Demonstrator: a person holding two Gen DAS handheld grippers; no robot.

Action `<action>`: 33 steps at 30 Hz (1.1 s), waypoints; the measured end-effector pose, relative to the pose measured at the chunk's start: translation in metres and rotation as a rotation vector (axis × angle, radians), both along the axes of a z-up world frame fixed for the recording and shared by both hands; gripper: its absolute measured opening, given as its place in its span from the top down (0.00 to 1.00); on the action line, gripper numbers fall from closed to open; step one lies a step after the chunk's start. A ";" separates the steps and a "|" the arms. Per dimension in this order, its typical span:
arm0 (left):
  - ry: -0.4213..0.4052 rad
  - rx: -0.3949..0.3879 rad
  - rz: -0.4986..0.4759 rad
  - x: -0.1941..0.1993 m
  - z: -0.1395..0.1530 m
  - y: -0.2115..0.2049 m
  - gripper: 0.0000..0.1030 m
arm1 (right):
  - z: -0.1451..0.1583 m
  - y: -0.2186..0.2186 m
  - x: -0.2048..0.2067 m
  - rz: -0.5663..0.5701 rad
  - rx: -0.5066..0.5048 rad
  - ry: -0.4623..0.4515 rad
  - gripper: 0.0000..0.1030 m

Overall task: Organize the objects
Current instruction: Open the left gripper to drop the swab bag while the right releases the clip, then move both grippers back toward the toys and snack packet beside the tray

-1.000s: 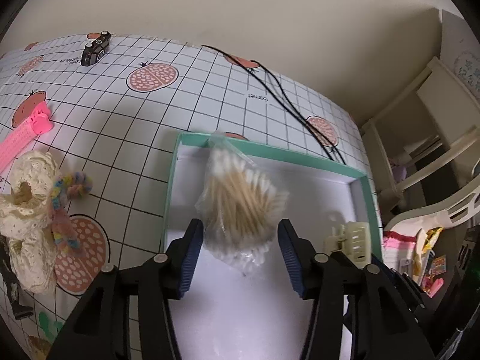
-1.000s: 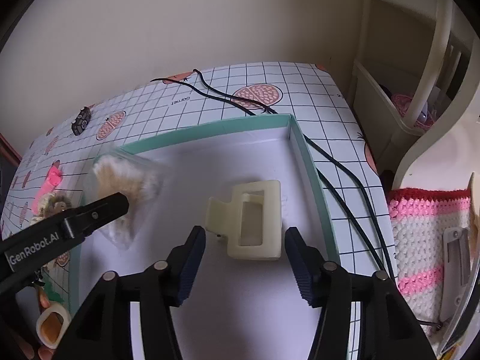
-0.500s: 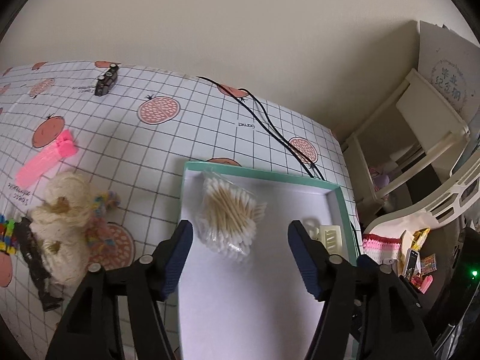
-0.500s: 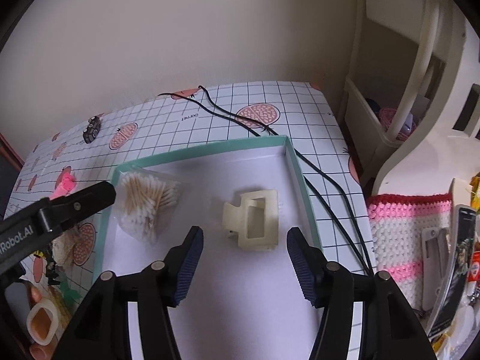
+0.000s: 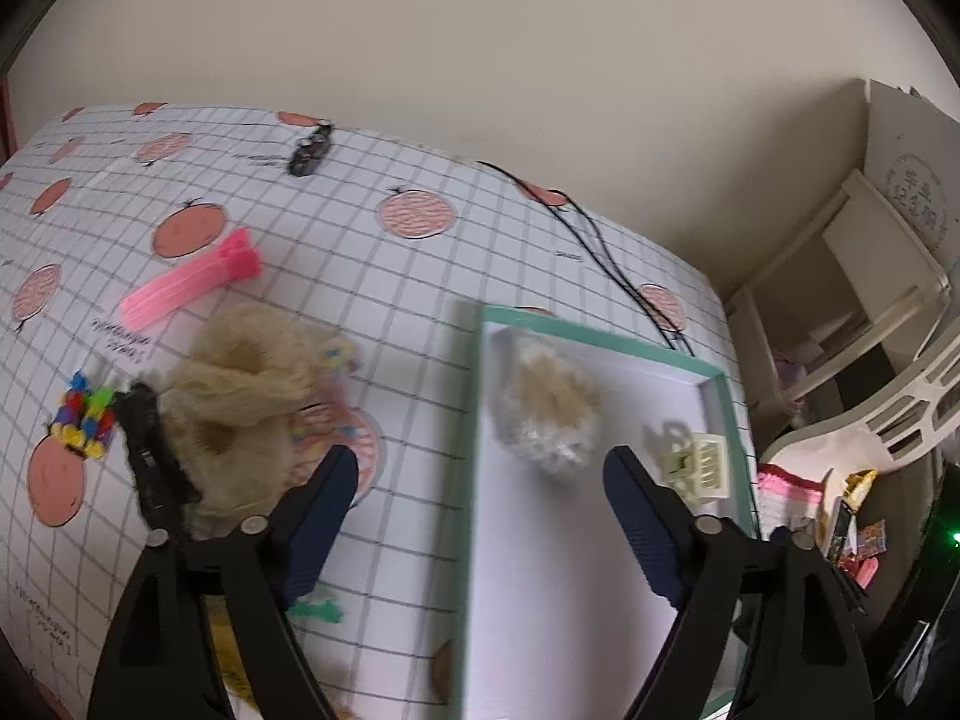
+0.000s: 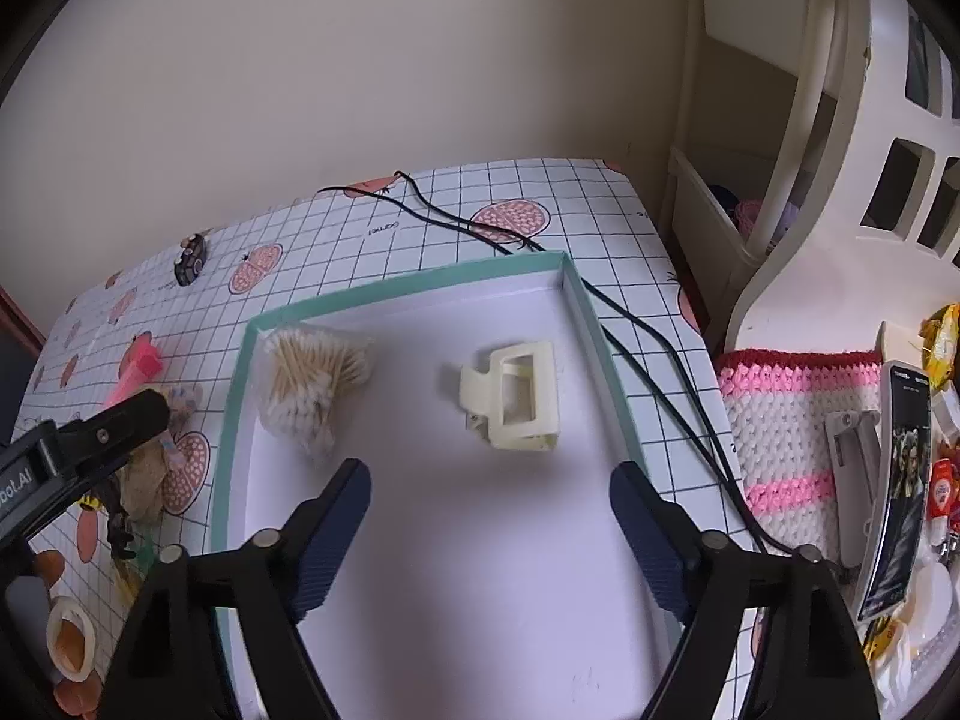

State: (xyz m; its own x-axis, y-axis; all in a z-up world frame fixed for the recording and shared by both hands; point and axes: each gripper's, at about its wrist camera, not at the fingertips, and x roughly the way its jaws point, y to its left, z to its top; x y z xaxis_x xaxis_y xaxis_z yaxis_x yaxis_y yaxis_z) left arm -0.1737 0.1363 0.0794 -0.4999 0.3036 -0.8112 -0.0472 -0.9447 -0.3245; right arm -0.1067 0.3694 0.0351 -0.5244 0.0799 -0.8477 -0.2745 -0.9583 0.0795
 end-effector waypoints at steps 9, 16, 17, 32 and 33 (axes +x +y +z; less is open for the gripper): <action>0.061 -0.003 0.029 0.016 0.009 -0.023 0.04 | 0.001 -0.011 0.009 -0.025 0.004 -0.025 0.00; 0.063 0.017 0.030 0.031 0.016 -0.046 0.03 | 0.021 -0.033 0.019 -0.044 0.019 0.014 0.00; 0.060 0.020 0.035 0.034 0.017 -0.052 0.03 | 0.023 -0.037 0.021 -0.049 0.015 0.023 0.00; -0.014 -0.010 0.087 0.068 0.000 -0.113 0.03 | 0.006 -0.079 0.050 -0.028 0.028 0.000 0.00; -0.022 -0.009 0.092 0.070 0.000 -0.117 0.03 | 0.003 -0.083 0.051 -0.013 0.022 -0.005 0.00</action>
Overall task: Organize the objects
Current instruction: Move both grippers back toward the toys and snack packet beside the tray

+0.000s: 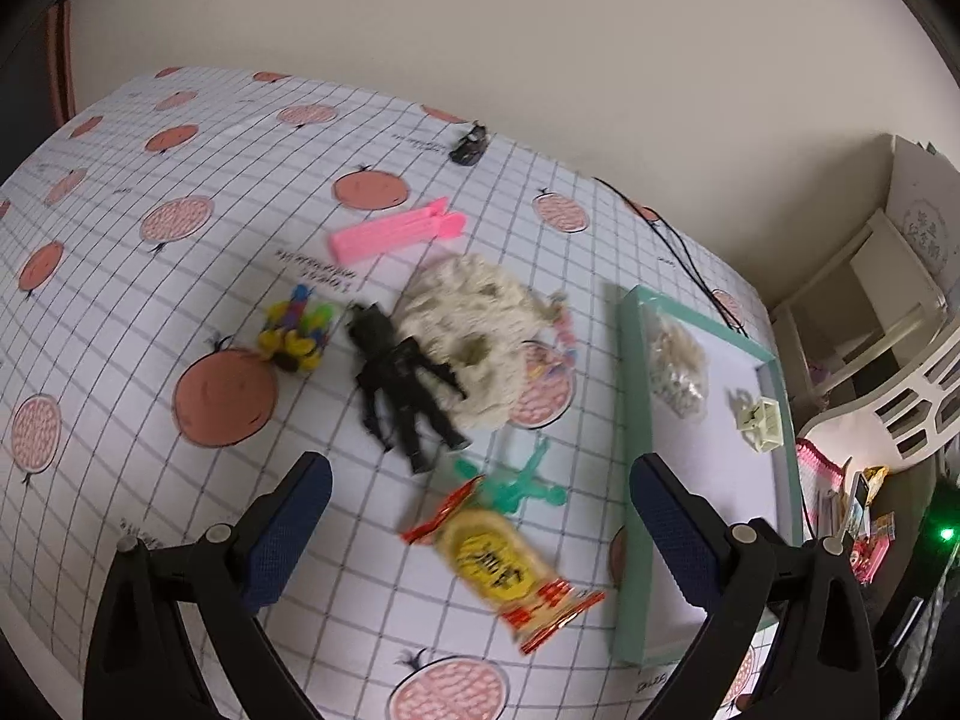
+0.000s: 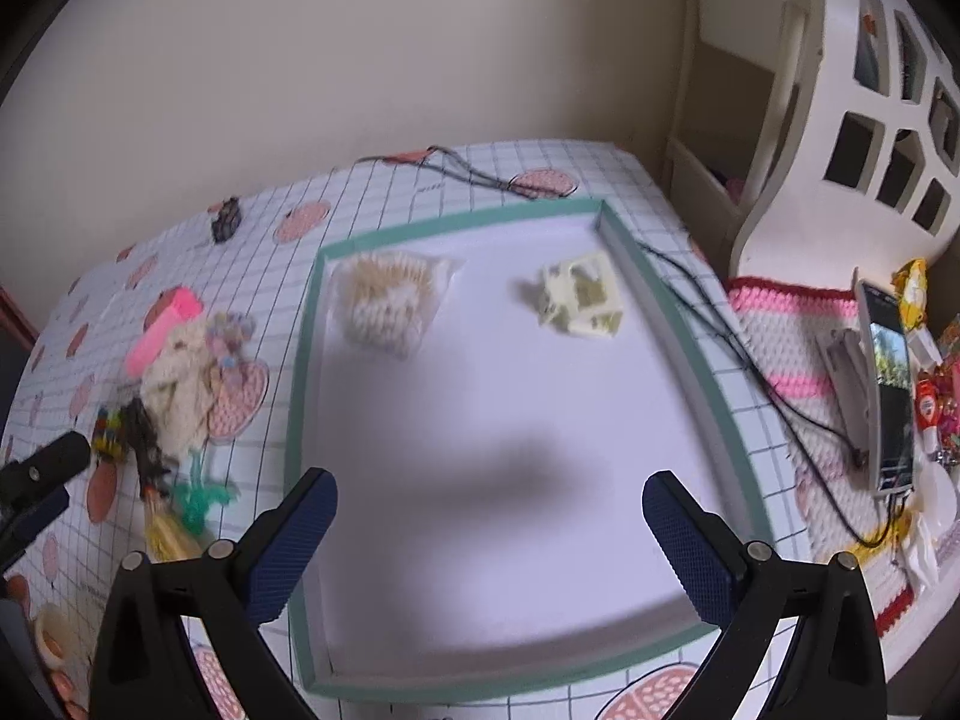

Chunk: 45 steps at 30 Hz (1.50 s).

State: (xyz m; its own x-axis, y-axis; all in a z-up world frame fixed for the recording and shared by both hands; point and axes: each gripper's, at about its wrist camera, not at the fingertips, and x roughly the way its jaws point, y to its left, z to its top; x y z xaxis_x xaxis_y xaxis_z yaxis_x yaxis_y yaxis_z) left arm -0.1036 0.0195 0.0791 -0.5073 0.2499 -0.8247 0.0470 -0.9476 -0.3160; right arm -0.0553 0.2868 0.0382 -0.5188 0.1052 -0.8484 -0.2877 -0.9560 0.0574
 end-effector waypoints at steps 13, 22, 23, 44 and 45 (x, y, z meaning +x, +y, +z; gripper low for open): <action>-0.028 0.070 0.112 -0.001 0.007 -0.056 0.03 | 0.000 -0.075 -0.006 0.148 -0.052 0.015 0.00; -0.031 0.079 0.232 -0.011 0.006 -0.102 0.03 | -0.009 -0.130 -0.015 0.258 -0.061 -0.017 0.00; -0.031 0.078 0.238 -0.012 0.006 -0.106 0.03 | -0.010 -0.135 -0.016 0.267 -0.059 -0.021 0.00; -0.057 -0.011 0.136 -0.052 -0.032 -0.101 0.03 | -0.045 -0.164 -0.018 0.335 0.004 -0.157 0.00; -0.054 -0.015 0.126 -0.053 -0.032 -0.099 0.03 | -0.046 -0.166 -0.019 0.340 0.007 -0.163 0.00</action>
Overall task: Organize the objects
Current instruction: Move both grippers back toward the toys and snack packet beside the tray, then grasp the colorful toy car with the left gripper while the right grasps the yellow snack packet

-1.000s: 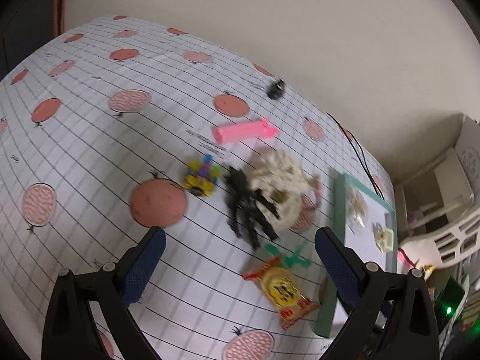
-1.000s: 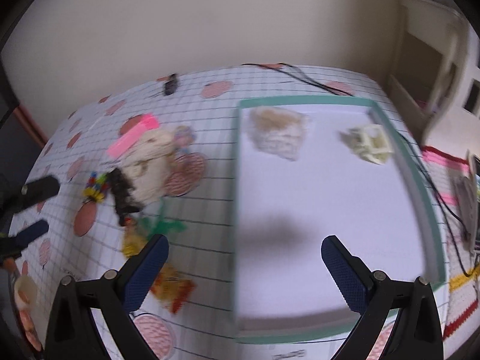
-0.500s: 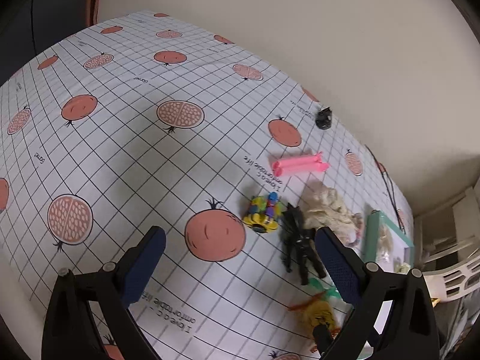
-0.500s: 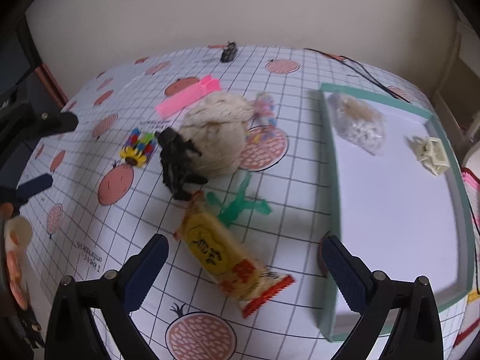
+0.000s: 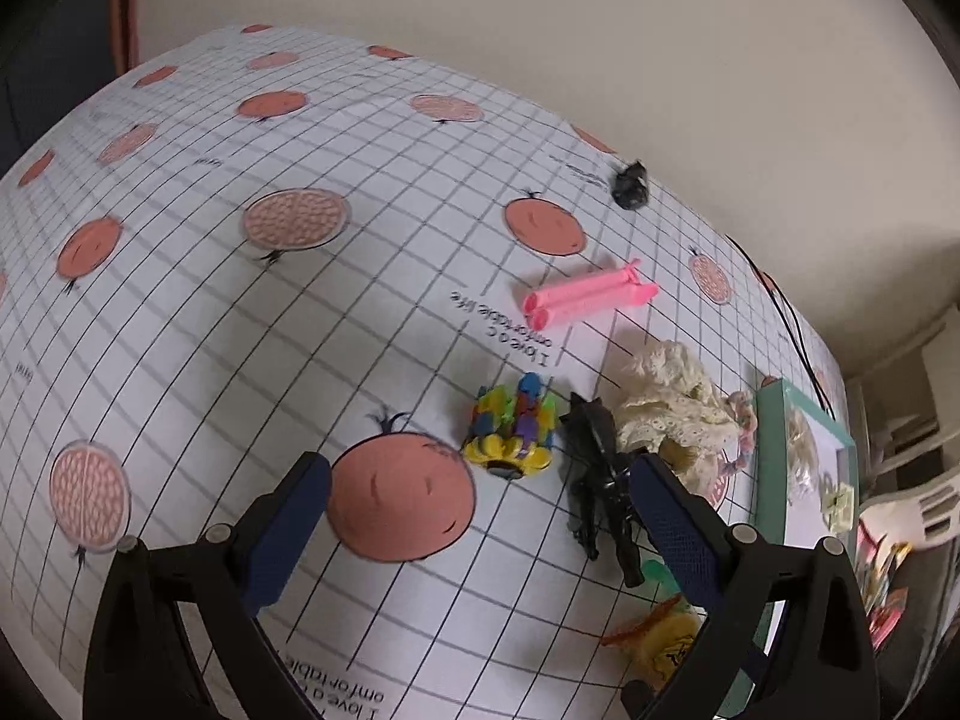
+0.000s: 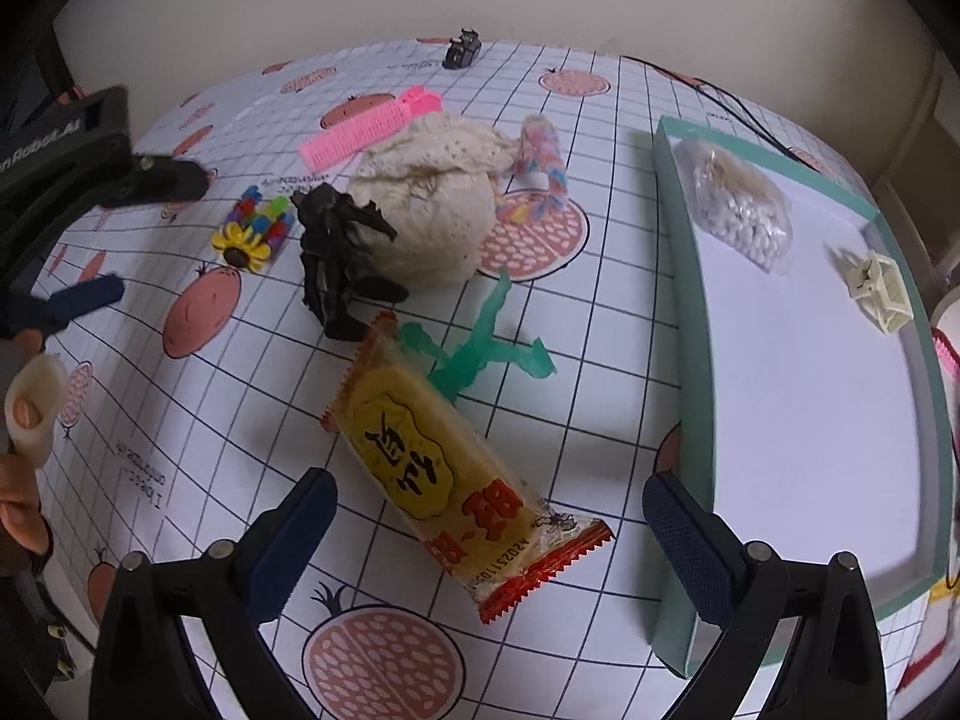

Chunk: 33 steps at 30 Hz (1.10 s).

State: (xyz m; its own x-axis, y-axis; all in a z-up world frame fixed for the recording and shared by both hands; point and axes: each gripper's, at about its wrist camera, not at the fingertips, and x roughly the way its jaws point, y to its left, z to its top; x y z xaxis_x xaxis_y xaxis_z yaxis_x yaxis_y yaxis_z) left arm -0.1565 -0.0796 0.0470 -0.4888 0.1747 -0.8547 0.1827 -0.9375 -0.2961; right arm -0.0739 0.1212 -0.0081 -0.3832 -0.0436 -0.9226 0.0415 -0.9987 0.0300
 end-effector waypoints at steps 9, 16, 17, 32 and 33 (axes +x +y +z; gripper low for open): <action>0.013 -0.075 -0.045 -0.014 -0.008 0.016 0.03 | -0.011 -0.010 0.000 0.051 0.037 -0.035 0.00; 0.012 -0.124 -0.048 -0.018 -0.015 0.022 0.03 | -0.012 -0.012 0.000 0.070 0.056 -0.037 0.00; 0.013 -0.127 -0.048 -0.018 -0.016 0.022 0.03 | -0.012 -0.013 0.000 0.071 0.058 -0.038 0.00; 0.009 -0.142 -0.065 -0.023 -0.026 0.024 0.46 | -0.002 -0.011 0.001 0.087 0.116 -0.023 0.06; 0.009 -0.138 -0.069 -0.023 -0.026 0.024 0.51 | -0.001 -0.009 0.001 0.082 0.120 -0.023 0.07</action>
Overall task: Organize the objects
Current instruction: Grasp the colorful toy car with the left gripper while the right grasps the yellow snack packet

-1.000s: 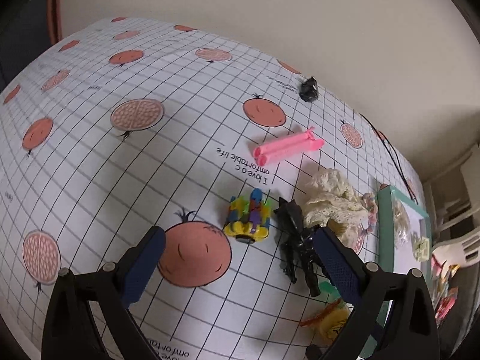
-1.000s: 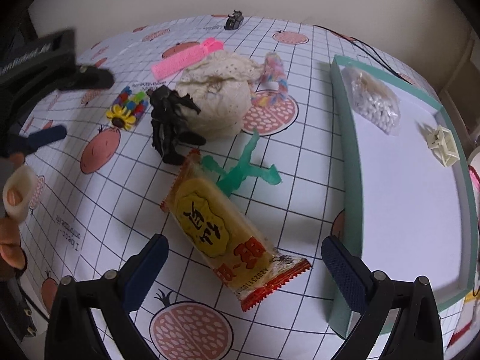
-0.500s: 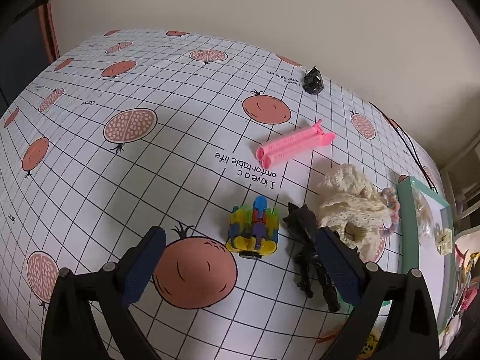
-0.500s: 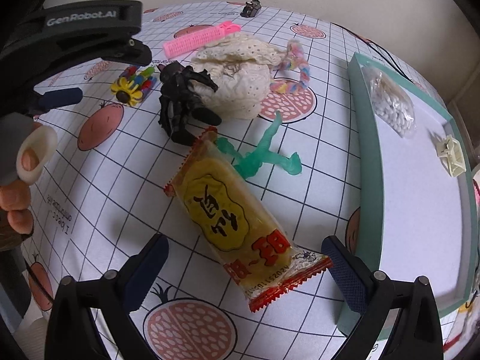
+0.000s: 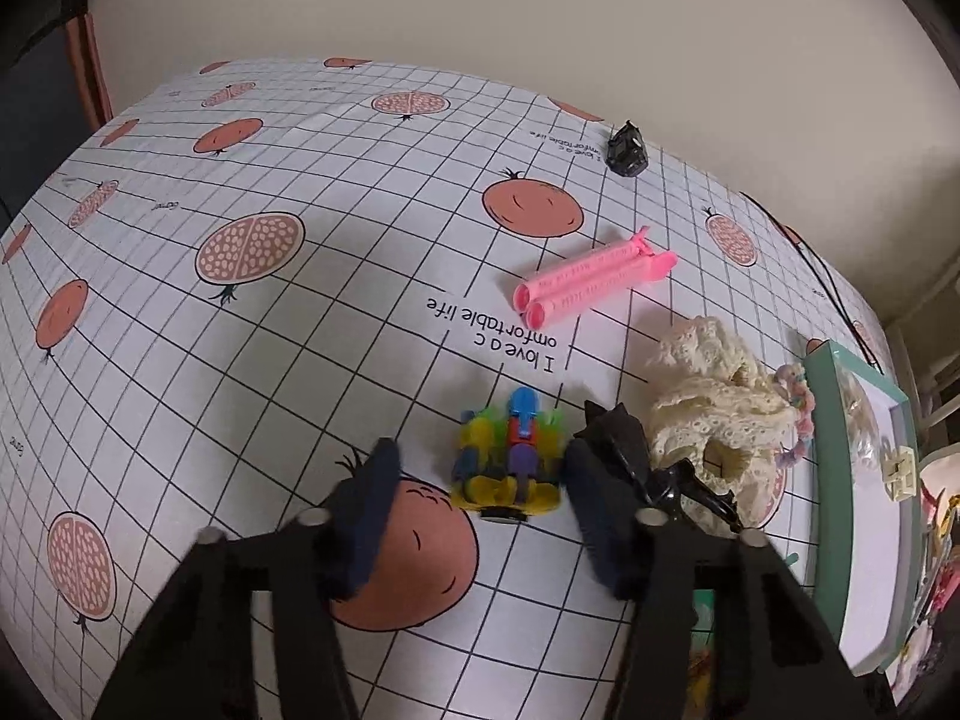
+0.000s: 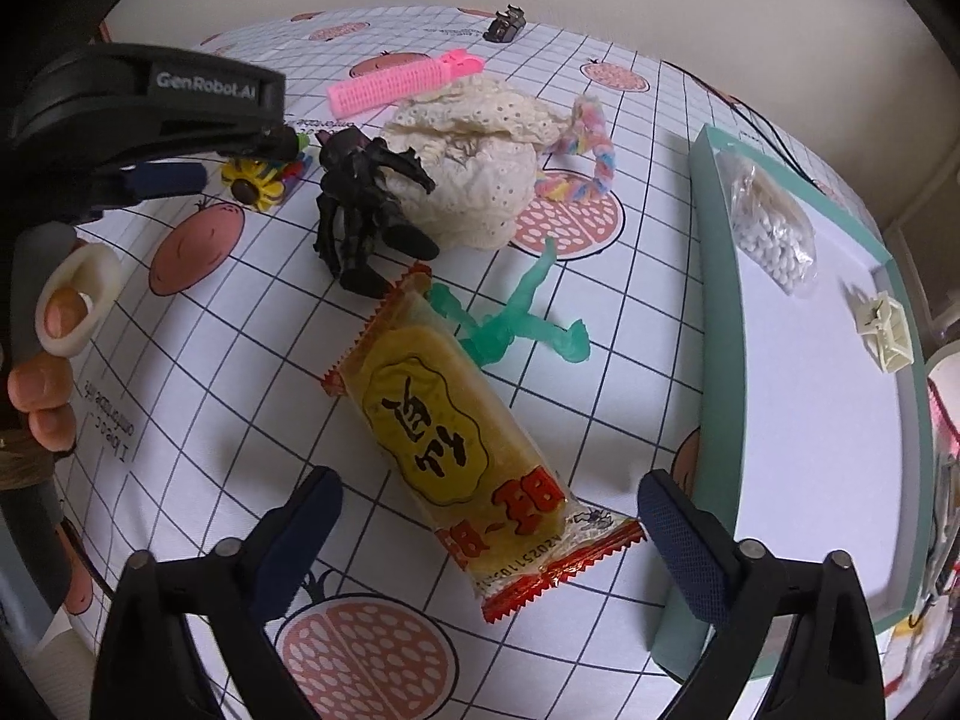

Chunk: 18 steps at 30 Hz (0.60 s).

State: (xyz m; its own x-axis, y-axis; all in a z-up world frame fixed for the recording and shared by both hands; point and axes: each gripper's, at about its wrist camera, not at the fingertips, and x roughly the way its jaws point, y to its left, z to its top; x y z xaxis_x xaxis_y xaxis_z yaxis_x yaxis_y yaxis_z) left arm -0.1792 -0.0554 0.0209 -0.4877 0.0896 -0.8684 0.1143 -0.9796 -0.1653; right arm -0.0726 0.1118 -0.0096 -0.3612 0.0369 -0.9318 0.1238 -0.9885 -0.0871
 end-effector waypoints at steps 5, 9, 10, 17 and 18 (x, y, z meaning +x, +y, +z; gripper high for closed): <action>-0.003 0.004 -0.018 0.000 0.000 0.002 0.63 | 0.002 -0.001 0.000 0.003 -0.008 -0.002 0.16; -0.004 0.002 -0.021 0.000 0.001 0.003 0.63 | 0.007 0.003 -0.004 0.011 0.000 0.001 0.24; -0.005 0.001 -0.021 0.000 0.001 0.003 0.64 | 0.008 0.004 -0.004 0.011 -0.005 0.001 0.29; -0.004 -0.001 -0.021 0.001 0.003 0.003 0.64 | 0.002 -0.011 -0.001 0.038 0.000 0.002 0.40; -0.003 -0.002 -0.022 0.001 0.003 0.003 0.64 | 0.003 -0.013 0.000 0.042 -0.003 0.002 0.41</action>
State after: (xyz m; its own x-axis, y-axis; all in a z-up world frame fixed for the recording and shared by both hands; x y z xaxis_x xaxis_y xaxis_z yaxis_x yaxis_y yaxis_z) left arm -0.1778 -0.0529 0.0242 -0.4834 0.0985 -0.8699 0.0931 -0.9822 -0.1629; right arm -0.0729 0.0986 -0.0064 -0.3646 0.0187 -0.9310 0.1651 -0.9827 -0.0844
